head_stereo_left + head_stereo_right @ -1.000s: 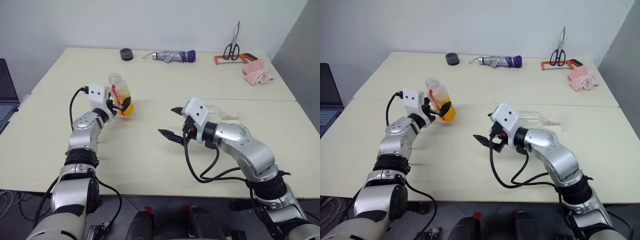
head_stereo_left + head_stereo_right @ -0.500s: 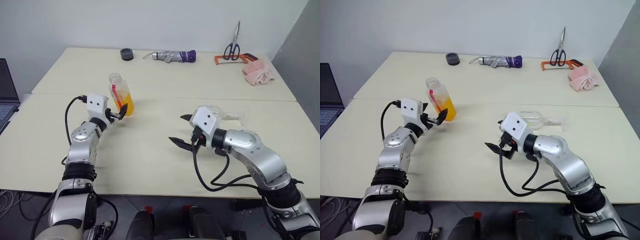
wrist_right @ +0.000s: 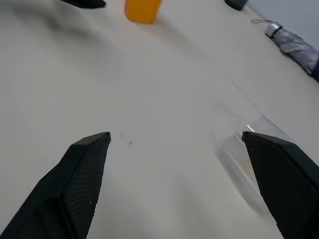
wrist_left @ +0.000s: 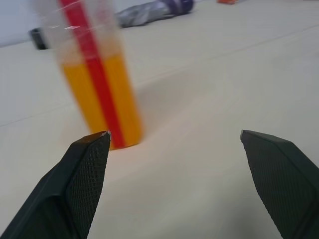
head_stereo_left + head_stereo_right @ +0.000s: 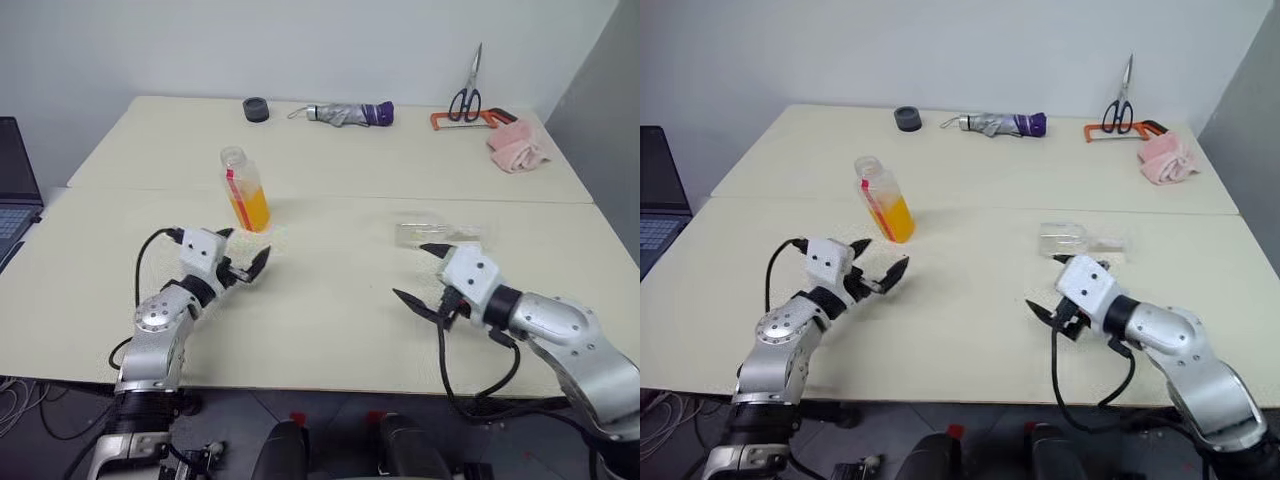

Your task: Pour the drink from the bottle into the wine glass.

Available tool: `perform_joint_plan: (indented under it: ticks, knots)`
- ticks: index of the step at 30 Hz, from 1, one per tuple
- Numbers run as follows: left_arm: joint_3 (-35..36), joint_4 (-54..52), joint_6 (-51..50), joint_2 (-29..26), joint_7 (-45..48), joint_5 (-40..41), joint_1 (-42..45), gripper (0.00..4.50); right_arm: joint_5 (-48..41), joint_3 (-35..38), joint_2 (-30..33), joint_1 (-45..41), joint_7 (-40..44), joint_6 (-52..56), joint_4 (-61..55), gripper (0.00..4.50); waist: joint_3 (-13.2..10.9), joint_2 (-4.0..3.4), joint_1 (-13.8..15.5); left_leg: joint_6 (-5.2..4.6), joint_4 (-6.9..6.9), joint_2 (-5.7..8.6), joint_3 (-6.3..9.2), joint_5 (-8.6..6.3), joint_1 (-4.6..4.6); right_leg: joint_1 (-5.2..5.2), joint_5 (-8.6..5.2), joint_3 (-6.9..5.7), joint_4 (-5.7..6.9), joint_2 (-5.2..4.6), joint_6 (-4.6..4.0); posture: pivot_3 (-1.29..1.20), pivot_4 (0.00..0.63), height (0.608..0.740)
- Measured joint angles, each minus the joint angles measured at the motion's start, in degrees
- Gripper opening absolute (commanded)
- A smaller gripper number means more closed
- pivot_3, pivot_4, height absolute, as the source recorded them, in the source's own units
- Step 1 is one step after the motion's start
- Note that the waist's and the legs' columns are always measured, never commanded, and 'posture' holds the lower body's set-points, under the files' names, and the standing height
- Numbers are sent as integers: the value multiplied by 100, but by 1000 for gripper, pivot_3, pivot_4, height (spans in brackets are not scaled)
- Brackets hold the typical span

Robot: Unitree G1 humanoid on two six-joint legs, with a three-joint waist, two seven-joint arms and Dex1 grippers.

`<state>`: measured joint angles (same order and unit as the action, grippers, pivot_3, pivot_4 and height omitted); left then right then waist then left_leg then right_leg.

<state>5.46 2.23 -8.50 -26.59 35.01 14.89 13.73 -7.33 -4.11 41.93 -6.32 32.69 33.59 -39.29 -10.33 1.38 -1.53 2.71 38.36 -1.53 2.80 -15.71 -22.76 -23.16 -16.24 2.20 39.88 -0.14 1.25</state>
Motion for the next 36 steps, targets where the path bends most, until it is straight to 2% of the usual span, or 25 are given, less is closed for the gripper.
perform_joint_plan:
  ticks: [4, 13, 20, 29, 32, 36]
  knots:
    - [-474, -323, -318, -291, 1077, 330, 238, 4459, 1087, -58, 316, 85, -474, -424, 475, 4500, 0, 0, -7, 1, -3, -1, -16, 1, 11, 0, -4, 8, -1, 13, 7, 0, 150, 740]
    - [-945, -107, -394, -566, 2546, 506, 979, 4459, 3442, -1038, 338, -683, -1487, -1498, 2321, 4500, 0, 0, -36, 1, -26, -6, -41, 1, 24, -7, -4, 27, -3, 20, -6, 0, 150, 740]
    - [-1171, 195, -218, -473, 3082, 501, 1310, 4459, 4393, -1536, -143, -1247, -2051, -2101, 3770, 4500, 0, -1, -30, 0, -25, -4, -44, 0, 15, -10, -3, 27, -9, 17, -7, 0, 150, 740]
    - [-1249, 261, -206, -463, 3403, 497, 1326, 4459, 4882, -1577, -462, -1892, -2634, -2611, 5120, 4500, 0, 0, -35, 0, -24, -5, -45, 0, 17, -10, -3, 30, -6, 17, -7, 0, 150, 740]
    - [-1249, 262, -206, -449, 3416, 494, 1327, 4500, 4898, -1576, -512, -2004, -2720, -2723, 5391, 3953, 0, 0, -35, 0, -23, -4, -45, 1, 18, -10, -2, 30, -4, 17, -8, 0, 150, 740]
    - [-1248, 263, -206, -416, 3408, 481, 1327, 4500, 4906, -1577, -663, -2157, -2805, -2820, 5833, 2511, 0, 0, -39, 0, -23, -4, -45, 1, 18, -10, -2, 32, -2, 17, -8, 0, 150, 740]
